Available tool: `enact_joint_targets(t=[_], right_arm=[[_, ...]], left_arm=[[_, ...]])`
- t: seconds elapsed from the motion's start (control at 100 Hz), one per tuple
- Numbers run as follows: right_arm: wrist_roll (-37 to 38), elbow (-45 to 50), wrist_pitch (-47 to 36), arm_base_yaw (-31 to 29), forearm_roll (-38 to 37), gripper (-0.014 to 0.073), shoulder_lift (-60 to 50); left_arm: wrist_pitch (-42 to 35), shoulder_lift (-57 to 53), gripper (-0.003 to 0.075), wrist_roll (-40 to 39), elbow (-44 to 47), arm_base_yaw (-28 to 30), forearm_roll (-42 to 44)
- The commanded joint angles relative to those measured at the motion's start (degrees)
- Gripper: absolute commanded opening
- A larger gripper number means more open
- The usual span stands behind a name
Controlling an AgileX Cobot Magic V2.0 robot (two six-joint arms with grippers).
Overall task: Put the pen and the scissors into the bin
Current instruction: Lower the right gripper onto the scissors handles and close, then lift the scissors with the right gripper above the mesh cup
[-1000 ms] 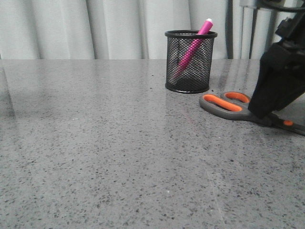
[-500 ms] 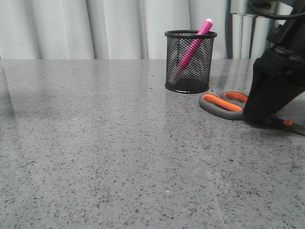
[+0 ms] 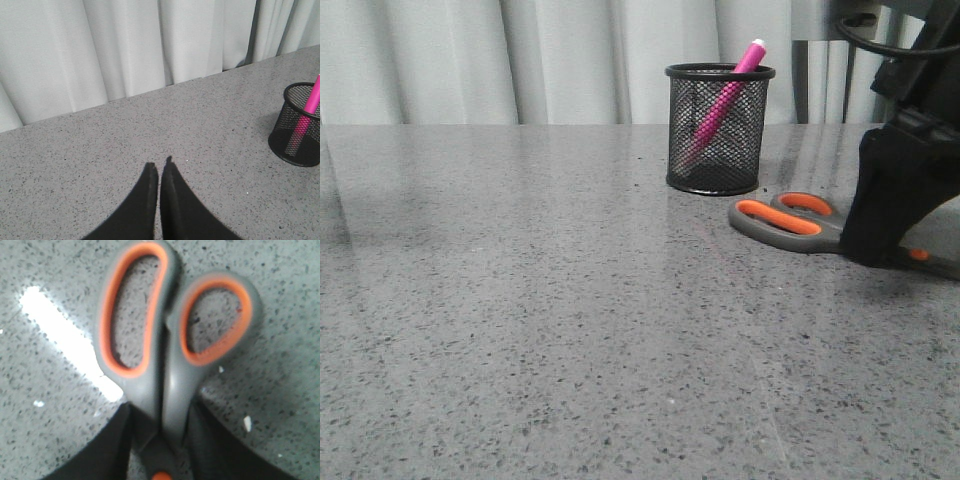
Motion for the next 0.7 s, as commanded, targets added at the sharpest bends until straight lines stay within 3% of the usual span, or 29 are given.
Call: enact_joint_targets(t=[0.0,0.06,0.32,0.52,0.69], right_arm=[[-0.4,-1.1,1.9,0.2,0.8,0.0007,-1.1],[-0.4,-1.1,2.0,0.2,1.4,-0.0076,-1.1],[-0.4,-0.8,-1.6,0.2,3.8,-0.0075,-8.3],[-0.4,1.8,-25.0,0.5,13.5,-0.0076,-18.1],[-0.4,1.9,-44.8,3.5,17.6,-0.0076,-18.1]], left_arm=[[-1.1,-1.2,-0.0019,-0.3,-1.5,0.1,-3.2],[-1.1,-1.2,-0.0019,-0.3,-1.5,0.1,-3.2],[-1.1,-1.2,-0.0019,-0.3,-1.5,0.1,-3.2],[-1.1,-1.2,-0.0019,-0.3,-1.5,0.1,-3.3],[-1.1,-1.2,-0.0019,-0.3,-1.5,0.1,-3.3]])
